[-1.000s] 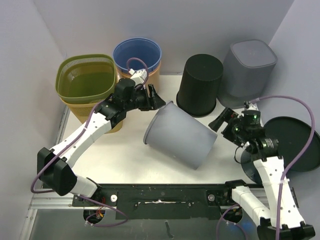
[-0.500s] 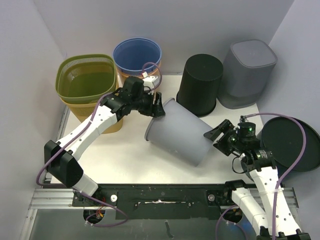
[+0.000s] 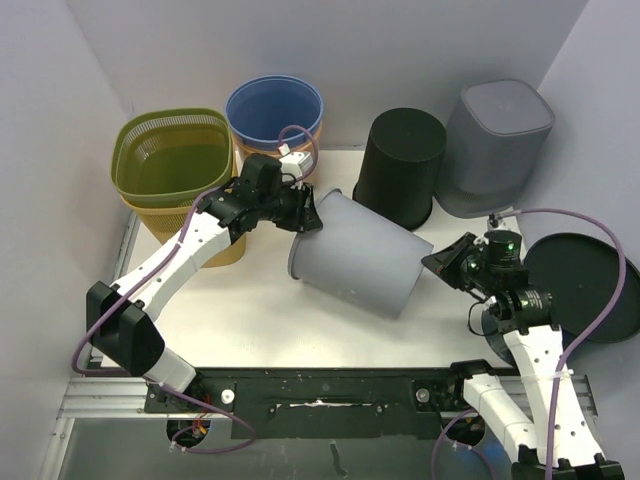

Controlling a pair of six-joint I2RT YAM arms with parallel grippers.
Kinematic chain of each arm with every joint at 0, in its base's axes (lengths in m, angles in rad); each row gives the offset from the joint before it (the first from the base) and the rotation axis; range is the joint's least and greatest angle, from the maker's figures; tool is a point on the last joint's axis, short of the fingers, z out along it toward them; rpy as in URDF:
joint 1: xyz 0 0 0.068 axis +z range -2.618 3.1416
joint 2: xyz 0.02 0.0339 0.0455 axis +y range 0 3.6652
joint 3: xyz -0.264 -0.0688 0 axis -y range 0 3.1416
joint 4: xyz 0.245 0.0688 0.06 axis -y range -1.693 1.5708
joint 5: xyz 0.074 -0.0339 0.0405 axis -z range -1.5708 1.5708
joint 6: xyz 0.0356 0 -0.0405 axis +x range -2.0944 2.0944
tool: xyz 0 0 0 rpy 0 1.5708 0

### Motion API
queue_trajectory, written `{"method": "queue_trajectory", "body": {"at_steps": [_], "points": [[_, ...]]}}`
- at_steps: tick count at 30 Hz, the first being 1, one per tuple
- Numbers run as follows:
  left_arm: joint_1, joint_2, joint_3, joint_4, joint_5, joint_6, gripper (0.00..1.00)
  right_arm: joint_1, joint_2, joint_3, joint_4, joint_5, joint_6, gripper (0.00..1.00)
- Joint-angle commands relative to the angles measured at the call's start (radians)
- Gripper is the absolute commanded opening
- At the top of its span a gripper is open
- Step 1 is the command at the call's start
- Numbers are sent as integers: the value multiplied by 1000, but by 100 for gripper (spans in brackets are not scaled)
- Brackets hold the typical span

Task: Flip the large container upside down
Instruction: Turn the container upside down at the center of the board.

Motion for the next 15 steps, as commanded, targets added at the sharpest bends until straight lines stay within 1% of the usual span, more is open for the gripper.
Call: {"method": "queue_trajectory", "body": {"at_steps": [1, 6, 11, 15], "points": [[-26, 16, 6, 27, 66, 12, 35, 15, -2, 143, 138, -95, -18, 0], [-34, 28, 11, 55, 78, -2, 44, 15, 8, 233, 167, -93, -23, 0], [-57, 57, 9, 110, 110, -34, 46, 15, 50, 344, 167, -86, -71, 0], [-83, 85, 0, 163, 126, -56, 47, 17, 82, 348, 228, -89, -88, 0]]}}
